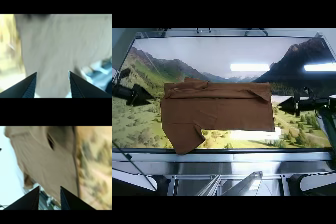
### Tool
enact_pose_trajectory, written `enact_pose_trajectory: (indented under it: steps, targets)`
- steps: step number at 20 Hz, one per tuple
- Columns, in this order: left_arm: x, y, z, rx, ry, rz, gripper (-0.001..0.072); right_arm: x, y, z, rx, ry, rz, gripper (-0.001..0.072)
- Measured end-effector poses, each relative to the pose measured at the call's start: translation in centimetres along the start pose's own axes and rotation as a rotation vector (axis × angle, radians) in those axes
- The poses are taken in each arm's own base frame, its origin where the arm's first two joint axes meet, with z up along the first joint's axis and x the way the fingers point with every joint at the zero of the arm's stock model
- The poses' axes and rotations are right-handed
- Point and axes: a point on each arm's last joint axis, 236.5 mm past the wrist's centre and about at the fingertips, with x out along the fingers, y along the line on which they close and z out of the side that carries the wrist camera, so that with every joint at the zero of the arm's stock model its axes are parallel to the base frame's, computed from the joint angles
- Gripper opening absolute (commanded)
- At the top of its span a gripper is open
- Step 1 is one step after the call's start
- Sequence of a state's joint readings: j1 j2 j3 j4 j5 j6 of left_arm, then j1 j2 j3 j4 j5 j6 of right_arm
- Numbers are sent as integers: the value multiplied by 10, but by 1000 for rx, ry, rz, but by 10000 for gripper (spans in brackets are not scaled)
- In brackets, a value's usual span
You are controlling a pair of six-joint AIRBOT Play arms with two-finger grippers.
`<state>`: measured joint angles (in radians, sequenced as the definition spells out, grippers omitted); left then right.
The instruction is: Fold the shirts.
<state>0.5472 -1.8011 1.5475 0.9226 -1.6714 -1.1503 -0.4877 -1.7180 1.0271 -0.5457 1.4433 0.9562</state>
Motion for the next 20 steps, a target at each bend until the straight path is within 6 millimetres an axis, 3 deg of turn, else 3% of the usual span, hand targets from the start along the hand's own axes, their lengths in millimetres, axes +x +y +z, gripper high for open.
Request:
enact_pose_trajectory:
  steps: [5, 8, 9, 10, 11, 17, 20]
  targets:
    - [16, 35, -92, -242, 64, 39, 426, 8, -43, -57, 60, 21, -164, 310]
    - [29, 45, -127, -317, 93, 76, 426, 30, -44, -73, 43, 55, -191, 305]
    - [35, 46, -136, -331, 101, 87, 427, 39, -44, -76, 26, 64, -205, 242]
    - [40, 45, -142, -335, 108, 94, 427, 47, -45, -77, 9, 68, -224, 186]
    - [46, 45, -146, -337, 111, 108, 427, 54, -44, -76, -8, 65, -238, 23]
    - [85, 39, -150, -266, 122, 182, 435, 72, -41, -69, -41, 37, -260, 20]
    - [103, 30, -141, -207, 107, 206, 432, 74, -41, -69, -45, 36, -263, 20]
